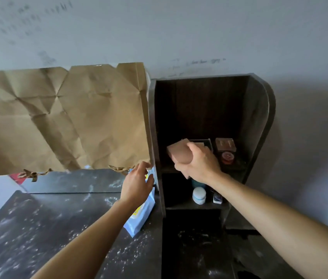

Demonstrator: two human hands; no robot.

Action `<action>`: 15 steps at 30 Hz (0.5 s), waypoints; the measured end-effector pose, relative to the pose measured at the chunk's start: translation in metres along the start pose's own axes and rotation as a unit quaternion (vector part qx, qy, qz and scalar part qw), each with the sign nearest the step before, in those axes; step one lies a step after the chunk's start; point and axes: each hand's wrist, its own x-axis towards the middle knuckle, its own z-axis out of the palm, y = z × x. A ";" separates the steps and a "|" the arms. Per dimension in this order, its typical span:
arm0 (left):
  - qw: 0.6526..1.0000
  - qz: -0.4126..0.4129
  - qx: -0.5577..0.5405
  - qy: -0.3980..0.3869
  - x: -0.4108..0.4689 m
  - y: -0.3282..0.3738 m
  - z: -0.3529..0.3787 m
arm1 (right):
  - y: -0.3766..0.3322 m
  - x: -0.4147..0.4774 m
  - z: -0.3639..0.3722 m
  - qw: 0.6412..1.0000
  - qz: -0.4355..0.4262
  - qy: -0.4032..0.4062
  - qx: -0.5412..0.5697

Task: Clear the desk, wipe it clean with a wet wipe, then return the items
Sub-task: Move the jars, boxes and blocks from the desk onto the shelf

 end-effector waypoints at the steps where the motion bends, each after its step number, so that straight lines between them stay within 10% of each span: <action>1: 1.000 0.001 0.004 -0.007 0.001 -0.002 -0.002 | -0.005 0.008 0.003 0.999 0.012 -0.026 0.023; 15: 0.994 0.071 -0.039 -0.076 0.021 -0.014 0.008 | 0.011 0.033 -0.012 0.969 -0.097 -0.200 -0.107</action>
